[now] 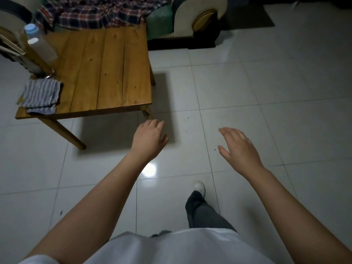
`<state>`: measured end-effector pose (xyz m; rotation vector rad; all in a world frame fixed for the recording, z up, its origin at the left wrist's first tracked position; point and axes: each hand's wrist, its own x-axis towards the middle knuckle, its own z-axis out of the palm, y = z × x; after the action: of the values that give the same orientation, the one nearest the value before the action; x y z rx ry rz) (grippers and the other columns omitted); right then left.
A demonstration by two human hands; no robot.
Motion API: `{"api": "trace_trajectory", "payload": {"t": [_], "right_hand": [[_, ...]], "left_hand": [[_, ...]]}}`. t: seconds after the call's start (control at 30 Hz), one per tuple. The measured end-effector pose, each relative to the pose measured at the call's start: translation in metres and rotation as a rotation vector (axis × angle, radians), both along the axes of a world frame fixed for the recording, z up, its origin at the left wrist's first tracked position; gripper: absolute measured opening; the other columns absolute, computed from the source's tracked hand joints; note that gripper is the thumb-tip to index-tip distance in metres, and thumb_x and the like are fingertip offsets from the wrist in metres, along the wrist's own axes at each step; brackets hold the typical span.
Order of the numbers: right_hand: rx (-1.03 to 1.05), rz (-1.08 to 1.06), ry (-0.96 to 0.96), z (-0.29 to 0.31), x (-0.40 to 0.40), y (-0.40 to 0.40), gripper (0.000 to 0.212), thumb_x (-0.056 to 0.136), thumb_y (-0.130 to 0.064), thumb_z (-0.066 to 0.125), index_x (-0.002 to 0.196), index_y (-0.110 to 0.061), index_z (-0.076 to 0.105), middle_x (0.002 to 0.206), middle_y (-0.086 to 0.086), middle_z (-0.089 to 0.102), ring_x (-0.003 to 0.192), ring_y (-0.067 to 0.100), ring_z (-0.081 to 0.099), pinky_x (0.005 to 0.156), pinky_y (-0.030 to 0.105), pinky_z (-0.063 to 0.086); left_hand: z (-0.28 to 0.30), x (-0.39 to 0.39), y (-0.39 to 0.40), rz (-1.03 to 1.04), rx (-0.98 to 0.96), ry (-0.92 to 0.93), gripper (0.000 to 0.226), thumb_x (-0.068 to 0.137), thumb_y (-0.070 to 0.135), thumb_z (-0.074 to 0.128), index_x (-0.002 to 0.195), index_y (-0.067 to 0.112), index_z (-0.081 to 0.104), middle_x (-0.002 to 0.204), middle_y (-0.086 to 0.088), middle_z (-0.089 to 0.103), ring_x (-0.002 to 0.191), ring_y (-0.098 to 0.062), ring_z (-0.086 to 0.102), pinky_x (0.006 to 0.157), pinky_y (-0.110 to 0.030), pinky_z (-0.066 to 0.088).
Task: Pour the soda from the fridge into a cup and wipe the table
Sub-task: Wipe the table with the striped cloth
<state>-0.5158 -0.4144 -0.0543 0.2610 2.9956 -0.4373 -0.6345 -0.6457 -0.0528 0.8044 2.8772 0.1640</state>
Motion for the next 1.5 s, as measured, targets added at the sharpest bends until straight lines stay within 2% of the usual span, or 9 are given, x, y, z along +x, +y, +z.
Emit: {"api": "trace_trajectory", "payload": {"t": [0.2, 0.43, 0.67, 1.0, 1.17, 1.5], "right_hand": [[0.006, 0.062, -0.007, 0.01, -0.076, 0.077, 0.051, 0.092, -0.027, 0.049, 0.14, -0.013, 0.034, 0.145, 0.005, 0.038, 0.135, 0.022, 0.03, 0.108, 0.036, 0.028], [0.018, 0.087, -0.016, 0.014, -0.149, 0.135, 0.051, 0.092, -0.027, 0.049, 0.14, -0.013, 0.034, 0.145, 0.005, 0.038, 0.136, 0.022, 0.029, 0.108, 0.038, 0.028], [0.035, 0.109, -0.026, 0.005, -0.243, 0.17, 0.052, 0.093, -0.027, 0.048, 0.14, -0.015, 0.033, 0.145, 0.004, 0.037, 0.136, 0.021, 0.029, 0.108, 0.037, 0.028], [0.017, 0.086, 0.01, 0.018, -0.432, 0.203, 0.051, 0.093, -0.029, 0.047, 0.141, -0.016, 0.032, 0.146, 0.001, 0.037, 0.136, 0.019, 0.027, 0.108, 0.033, 0.025], [-0.005, 0.082, 0.028, 0.024, -0.5, 0.213, 0.051, 0.093, -0.028, 0.047, 0.14, -0.015, 0.033, 0.145, 0.002, 0.038, 0.135, 0.02, 0.029, 0.108, 0.035, 0.027], [-0.063, 0.224, 0.025, 0.012, -0.648, 0.237, 0.052, 0.094, -0.029, 0.046, 0.141, -0.015, 0.031, 0.145, 0.002, 0.037, 0.135, 0.018, 0.028, 0.11, 0.033, 0.026]], "left_hand": [[0.011, -0.063, 0.078, 0.076, 0.04, -0.002, 0.05, 0.092, 0.033, 0.047, 0.137, 0.012, 0.039, 0.136, -0.009, 0.048, 0.124, -0.026, 0.044, 0.102, -0.036, 0.036], [0.01, -0.129, 0.132, 0.12, 0.05, -0.028, 0.048, 0.093, 0.032, 0.046, 0.135, 0.01, 0.041, 0.136, -0.011, 0.048, 0.124, -0.027, 0.044, 0.1, -0.036, 0.038], [0.001, -0.222, 0.154, 0.154, 0.047, -0.018, 0.05, 0.093, 0.032, 0.047, 0.136, 0.01, 0.04, 0.136, -0.011, 0.048, 0.123, -0.027, 0.045, 0.099, -0.038, 0.039], [-0.004, -0.398, 0.19, 0.153, 0.023, -0.027, 0.049, 0.093, 0.034, 0.045, 0.136, 0.011, 0.039, 0.134, -0.01, 0.049, 0.124, -0.026, 0.045, 0.101, -0.037, 0.039], [0.006, -0.467, 0.201, 0.157, 0.021, -0.01, 0.048, 0.092, 0.032, 0.046, 0.134, 0.011, 0.042, 0.13, -0.011, 0.053, 0.119, -0.027, 0.048, 0.096, -0.037, 0.041], [0.0, -0.574, 0.208, 0.312, -0.007, -0.03, 0.048, 0.091, 0.033, 0.05, 0.132, 0.01, 0.044, 0.131, -0.011, 0.052, 0.118, -0.028, 0.049, 0.095, -0.038, 0.041]]}}
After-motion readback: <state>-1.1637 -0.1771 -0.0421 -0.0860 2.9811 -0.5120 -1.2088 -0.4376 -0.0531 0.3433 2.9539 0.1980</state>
